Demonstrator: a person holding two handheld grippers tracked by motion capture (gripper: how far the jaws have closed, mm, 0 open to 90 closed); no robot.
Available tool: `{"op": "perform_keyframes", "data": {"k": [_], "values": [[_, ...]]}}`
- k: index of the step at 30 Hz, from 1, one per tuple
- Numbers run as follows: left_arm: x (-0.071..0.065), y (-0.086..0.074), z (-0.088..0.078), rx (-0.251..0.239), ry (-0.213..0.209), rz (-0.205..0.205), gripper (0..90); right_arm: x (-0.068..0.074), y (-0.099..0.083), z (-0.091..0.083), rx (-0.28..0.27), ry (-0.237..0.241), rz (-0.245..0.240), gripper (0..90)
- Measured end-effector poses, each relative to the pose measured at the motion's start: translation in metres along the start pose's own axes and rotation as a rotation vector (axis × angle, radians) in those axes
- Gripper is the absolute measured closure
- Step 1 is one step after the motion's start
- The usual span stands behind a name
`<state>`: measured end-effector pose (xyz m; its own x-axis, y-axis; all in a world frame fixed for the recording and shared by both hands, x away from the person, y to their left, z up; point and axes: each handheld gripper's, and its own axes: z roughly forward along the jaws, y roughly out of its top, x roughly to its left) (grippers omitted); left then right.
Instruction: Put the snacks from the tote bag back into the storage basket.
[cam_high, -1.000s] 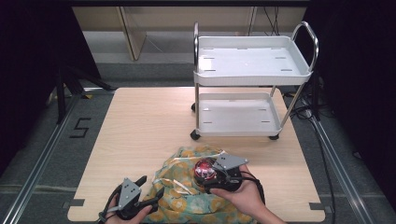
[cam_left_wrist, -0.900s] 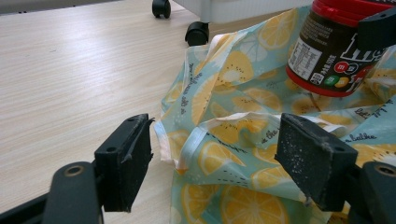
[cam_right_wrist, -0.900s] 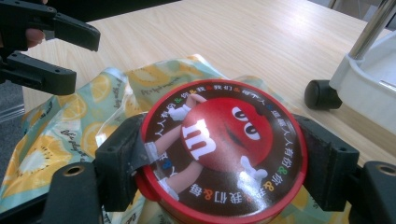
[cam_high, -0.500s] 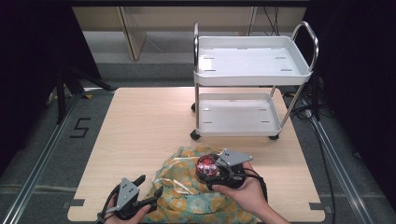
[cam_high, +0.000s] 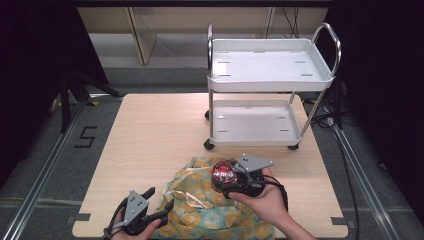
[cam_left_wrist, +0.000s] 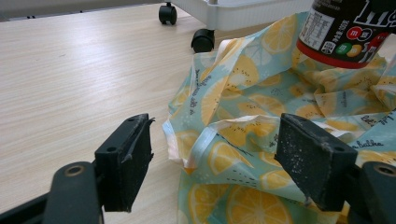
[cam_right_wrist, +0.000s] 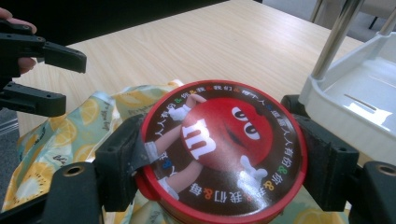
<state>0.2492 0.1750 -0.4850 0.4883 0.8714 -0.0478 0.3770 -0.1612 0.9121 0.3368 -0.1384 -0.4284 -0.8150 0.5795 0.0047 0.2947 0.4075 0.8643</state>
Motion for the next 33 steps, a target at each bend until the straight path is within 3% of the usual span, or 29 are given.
{"op": "perform_keyframes", "data": {"k": [7,11,12,13,17,21,22,26,33], "values": [[-0.001,0.000,0.002,-0.026,-0.008,-0.018,26.1,-0.003,0.003,-0.002,-0.002,-0.003,0.015,26.8],[0.000,0.000,0.000,-0.010,-0.004,-0.005,26.2,-0.006,0.005,-0.003,-0.012,-0.022,-0.010,26.8],[0.000,0.000,0.000,-0.009,-0.004,-0.004,26.1,-0.005,0.005,-0.003,-0.007,-0.021,0.015,26.8],[-0.001,0.000,0.002,-0.026,-0.009,-0.018,26.2,-0.006,0.006,-0.003,-0.010,-0.022,0.009,26.8],[0.000,0.001,0.000,-0.006,0.001,-0.002,26.2,-0.008,0.007,-0.004,-0.012,-0.028,0.007,26.8],[-0.001,0.000,0.001,-0.011,-0.002,-0.024,26.2,-0.009,0.008,-0.004,-0.013,-0.037,0.005,26.8],[-0.002,0.000,0.001,-0.012,-0.001,-0.025,26.2,-0.009,0.008,-0.003,-0.009,-0.021,0.015,26.8],[0.000,0.001,0.000,-0.013,-0.004,-0.001,26.2,-0.011,0.009,-0.004,-0.020,-0.037,0.004,26.8],[-0.001,0.002,0.000,-0.015,0.001,0.001,25.8,-0.011,0.010,-0.005,-0.014,-0.029,0.025,26.8]]}}
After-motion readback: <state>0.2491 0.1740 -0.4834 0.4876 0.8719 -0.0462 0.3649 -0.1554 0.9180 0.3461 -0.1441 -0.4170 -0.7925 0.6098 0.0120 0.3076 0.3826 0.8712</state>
